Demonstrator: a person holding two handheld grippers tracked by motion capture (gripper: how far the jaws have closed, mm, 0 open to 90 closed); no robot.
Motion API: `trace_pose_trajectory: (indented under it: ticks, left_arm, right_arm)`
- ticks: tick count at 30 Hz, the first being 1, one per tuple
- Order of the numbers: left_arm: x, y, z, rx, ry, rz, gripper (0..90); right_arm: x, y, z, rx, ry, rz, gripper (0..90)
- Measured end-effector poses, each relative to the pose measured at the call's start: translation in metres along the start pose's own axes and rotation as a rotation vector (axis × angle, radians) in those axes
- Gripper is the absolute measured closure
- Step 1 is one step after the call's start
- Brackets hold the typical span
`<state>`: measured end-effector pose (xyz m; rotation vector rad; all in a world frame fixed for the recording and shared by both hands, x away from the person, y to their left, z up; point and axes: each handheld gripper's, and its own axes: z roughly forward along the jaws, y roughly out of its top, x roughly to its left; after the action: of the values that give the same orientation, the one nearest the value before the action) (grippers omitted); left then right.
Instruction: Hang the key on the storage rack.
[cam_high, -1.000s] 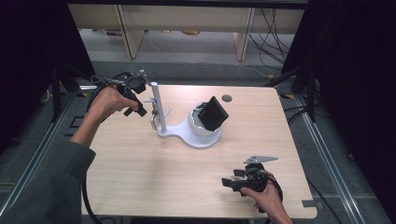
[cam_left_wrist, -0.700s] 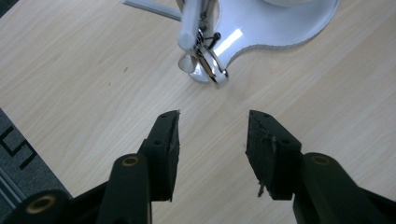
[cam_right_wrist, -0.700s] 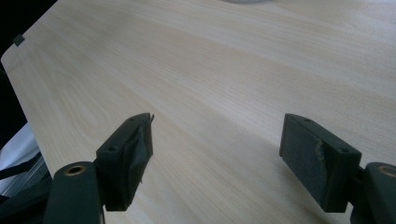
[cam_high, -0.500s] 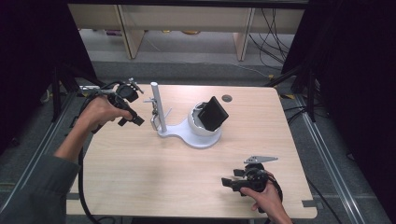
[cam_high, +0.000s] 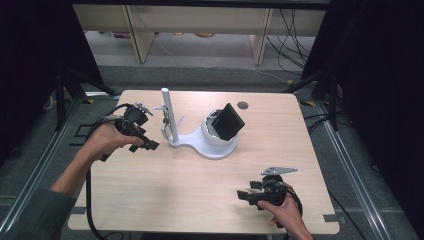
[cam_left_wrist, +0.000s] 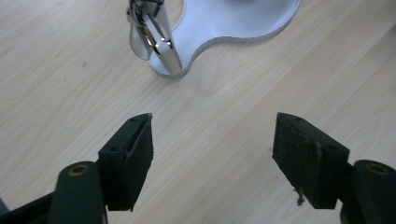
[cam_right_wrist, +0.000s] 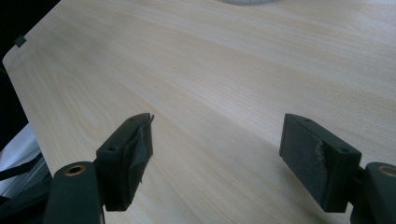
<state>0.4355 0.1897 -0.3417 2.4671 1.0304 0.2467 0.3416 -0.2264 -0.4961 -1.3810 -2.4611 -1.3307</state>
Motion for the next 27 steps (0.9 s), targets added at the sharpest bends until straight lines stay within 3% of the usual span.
trace_pose_trajectory:
  ticks: [5, 6, 10, 18, 22, 27]
  left_arm:
    - [-0.010, -0.012, 0.011, -0.022, -0.017, -0.008, 24.5]
    - [-0.012, -0.015, 0.013, -0.029, -0.025, -0.002, 24.0]
    - [-0.024, -0.025, 0.022, -0.070, -0.030, 0.011, 22.5]
    - [-0.044, -0.057, 0.043, -0.122, -0.099, 0.012, 19.5]
    - [-0.048, -0.068, 0.051, -0.151, -0.085, -0.001, 19.1]
    - [-0.057, -0.078, 0.056, -0.176, -0.075, 0.033, 18.8]
  right_arm:
    - [0.000, 0.000, -0.002, 0.003, -0.019, -0.009, 26.7]
    - [0.001, 0.000, -0.002, 0.009, -0.011, 0.014, 26.7]
    - [-0.001, 0.000, -0.002, 0.000, -0.013, -0.001, 26.7]
    - [-0.001, 0.000, -0.003, 0.005, -0.012, -0.001, 26.7]
    - [0.000, -0.001, -0.003, 0.006, -0.010, -0.007, 26.7]
    - [-0.001, -0.001, -0.002, 0.003, -0.001, -0.003, 26.7]
